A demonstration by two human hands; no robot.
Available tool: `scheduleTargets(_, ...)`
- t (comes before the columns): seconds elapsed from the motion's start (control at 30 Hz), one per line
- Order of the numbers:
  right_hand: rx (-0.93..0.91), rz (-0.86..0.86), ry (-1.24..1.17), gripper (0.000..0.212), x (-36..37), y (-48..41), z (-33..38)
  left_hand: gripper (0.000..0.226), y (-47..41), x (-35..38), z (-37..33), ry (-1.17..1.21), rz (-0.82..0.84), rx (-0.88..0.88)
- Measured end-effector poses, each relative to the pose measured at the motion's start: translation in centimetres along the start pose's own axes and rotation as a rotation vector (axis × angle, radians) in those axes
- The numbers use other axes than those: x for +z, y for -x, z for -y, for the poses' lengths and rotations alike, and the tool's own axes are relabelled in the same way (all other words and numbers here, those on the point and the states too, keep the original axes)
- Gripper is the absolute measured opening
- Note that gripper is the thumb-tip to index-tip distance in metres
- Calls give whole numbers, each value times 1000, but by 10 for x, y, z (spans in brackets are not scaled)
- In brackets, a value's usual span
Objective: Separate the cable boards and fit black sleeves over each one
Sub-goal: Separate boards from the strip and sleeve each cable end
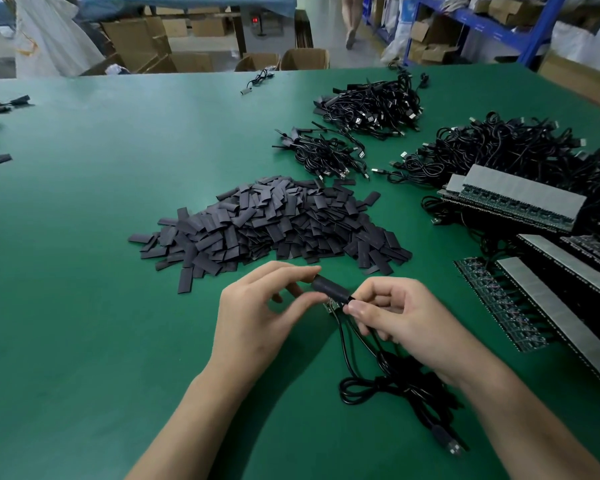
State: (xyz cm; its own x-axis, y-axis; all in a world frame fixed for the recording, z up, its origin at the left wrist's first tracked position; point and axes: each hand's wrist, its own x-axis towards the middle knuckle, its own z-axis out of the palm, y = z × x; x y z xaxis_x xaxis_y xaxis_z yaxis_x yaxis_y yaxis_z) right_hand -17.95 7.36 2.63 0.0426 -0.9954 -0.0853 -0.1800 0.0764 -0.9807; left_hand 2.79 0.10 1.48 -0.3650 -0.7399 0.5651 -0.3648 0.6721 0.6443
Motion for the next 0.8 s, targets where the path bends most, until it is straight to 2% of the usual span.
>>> scheduleTargets(0.17,8,-25,-43,26,5,0,3,27,2,5,-4,42,-37,-51)
scheduleTargets(0.47,11,-66,-101,29,13,-1,1,25,0,7,-5,203,18,-66)
scheduleTargets(0.57,19,-60,-104,25,12,-2,0,22,0,7,-4,244,0,-114)
scheduleTargets(0.7,6,-45,-137,14,11,-2,3,19,2,6,-4,418,-47,-278)
scheduleTargets(0.8,2,-25,-142,10,10,0,4,17,2,6,-6,472,-49,-314)
